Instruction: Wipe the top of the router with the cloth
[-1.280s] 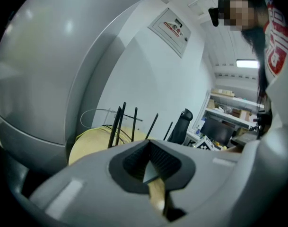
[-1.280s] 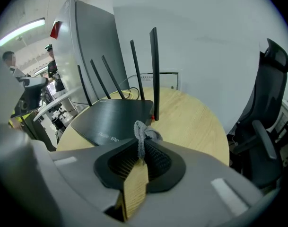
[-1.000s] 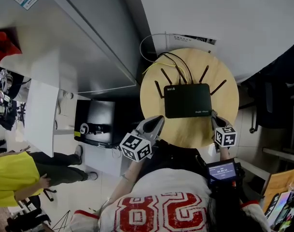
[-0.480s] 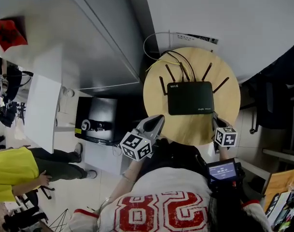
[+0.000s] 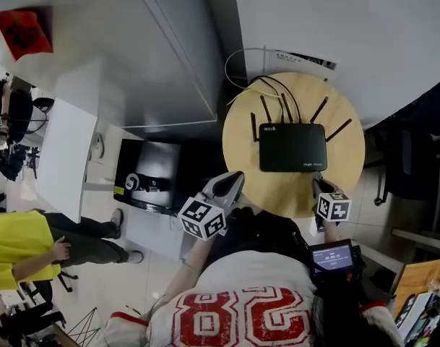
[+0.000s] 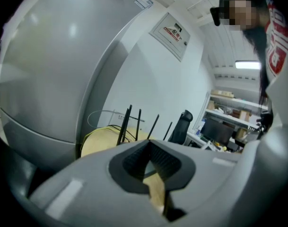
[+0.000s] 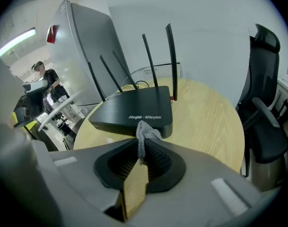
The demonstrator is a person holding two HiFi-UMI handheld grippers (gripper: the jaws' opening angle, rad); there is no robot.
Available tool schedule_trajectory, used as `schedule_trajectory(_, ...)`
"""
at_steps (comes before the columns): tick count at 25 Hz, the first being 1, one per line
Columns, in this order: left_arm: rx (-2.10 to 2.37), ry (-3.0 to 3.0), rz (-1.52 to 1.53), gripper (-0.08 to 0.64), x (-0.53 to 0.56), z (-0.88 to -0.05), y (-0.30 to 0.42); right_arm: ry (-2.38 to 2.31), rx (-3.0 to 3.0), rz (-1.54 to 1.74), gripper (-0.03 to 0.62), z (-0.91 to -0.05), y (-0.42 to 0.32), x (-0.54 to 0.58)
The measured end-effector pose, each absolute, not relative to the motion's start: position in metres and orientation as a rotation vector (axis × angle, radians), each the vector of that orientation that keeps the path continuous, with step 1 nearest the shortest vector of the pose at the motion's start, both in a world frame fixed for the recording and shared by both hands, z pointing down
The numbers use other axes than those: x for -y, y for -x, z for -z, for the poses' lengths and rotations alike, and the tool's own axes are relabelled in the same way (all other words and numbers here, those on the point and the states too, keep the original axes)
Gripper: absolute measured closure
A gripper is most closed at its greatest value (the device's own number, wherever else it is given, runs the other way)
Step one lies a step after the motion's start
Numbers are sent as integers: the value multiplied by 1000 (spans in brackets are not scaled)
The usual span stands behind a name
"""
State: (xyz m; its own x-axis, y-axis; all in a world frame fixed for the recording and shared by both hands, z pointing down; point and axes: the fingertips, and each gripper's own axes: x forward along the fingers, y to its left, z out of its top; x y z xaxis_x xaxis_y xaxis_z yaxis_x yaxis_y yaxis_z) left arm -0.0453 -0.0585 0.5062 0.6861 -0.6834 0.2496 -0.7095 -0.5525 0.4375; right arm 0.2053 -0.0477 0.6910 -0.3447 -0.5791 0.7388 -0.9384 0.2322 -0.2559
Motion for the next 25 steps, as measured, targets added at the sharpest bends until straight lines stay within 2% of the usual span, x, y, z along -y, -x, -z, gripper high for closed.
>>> schedule_trajectory(25, 1133, -2363, -70, 560, 50, -504, 109, -973, 2204, -884, 557, -691, -34, 44)
